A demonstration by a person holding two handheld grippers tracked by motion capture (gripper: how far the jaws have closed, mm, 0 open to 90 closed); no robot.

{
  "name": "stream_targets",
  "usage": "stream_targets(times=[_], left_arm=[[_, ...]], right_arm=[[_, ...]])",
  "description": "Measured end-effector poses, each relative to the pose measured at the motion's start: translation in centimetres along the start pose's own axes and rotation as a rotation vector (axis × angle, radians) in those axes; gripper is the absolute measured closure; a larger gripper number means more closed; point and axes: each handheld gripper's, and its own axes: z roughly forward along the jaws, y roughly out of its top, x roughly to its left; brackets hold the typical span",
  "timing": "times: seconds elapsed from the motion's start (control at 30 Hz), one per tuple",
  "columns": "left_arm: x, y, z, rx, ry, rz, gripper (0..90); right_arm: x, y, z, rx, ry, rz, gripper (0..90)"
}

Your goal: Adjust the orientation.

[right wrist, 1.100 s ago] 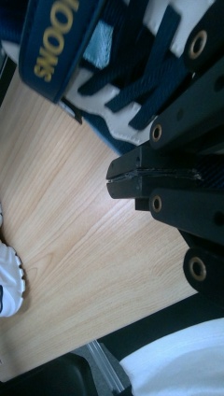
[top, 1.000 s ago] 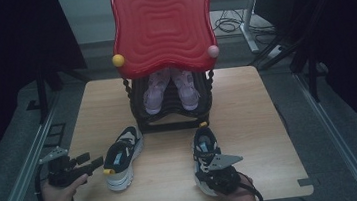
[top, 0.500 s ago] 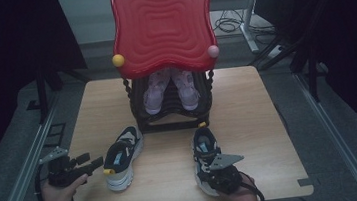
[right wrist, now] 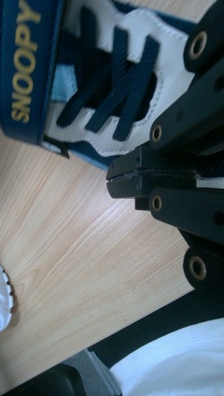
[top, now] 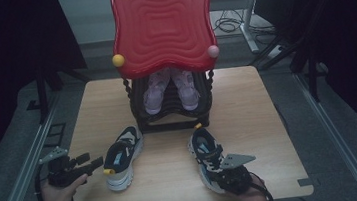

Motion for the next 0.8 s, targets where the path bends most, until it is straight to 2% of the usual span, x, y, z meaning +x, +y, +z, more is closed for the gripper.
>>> stream_targets(times=[0.07,0.17,0.57,0.8], left_arm=[[0.0,0.0,0.1,0.002,0.0,-0.002,28.9],[0.0,0.0,0.1,0.002,0.001,-0.001,28.9],[-0.1,0.0,0.2,0.006,-0.001,0.002,28.9],[0.0,0.0,0.0,0.003,0.002,0.0,28.9]], right_arm=[[-0.5,-0.4,-0.5,-0.004,-0.002,0.022,89.4],[-0.6,-0.6,-0.7,-0.009,-0.004,0.024,89.4],[0.3,-0.2,0.5,0.015,0.008,-0.009,89.4],[0.0,-0.5,0.1,0.018,-0.005,-0.01,89.4]])
